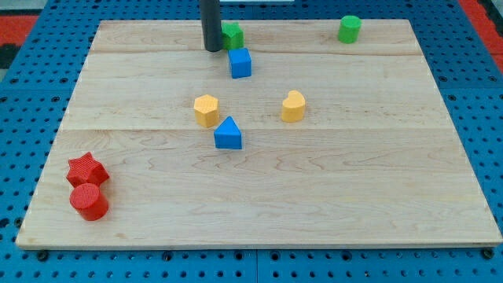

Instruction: Slide the green star towards the green circle

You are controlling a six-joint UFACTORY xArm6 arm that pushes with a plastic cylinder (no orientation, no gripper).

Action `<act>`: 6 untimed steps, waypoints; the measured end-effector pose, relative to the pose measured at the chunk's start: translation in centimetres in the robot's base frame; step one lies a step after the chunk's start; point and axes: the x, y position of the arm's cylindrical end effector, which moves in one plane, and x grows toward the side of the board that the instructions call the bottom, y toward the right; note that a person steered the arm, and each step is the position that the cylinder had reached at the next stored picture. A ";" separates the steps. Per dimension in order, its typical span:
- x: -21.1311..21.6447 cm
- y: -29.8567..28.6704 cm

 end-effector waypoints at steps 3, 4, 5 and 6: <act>-2.3 5.1; -4.0 2.6; -5.2 6.0; -4.5 11.7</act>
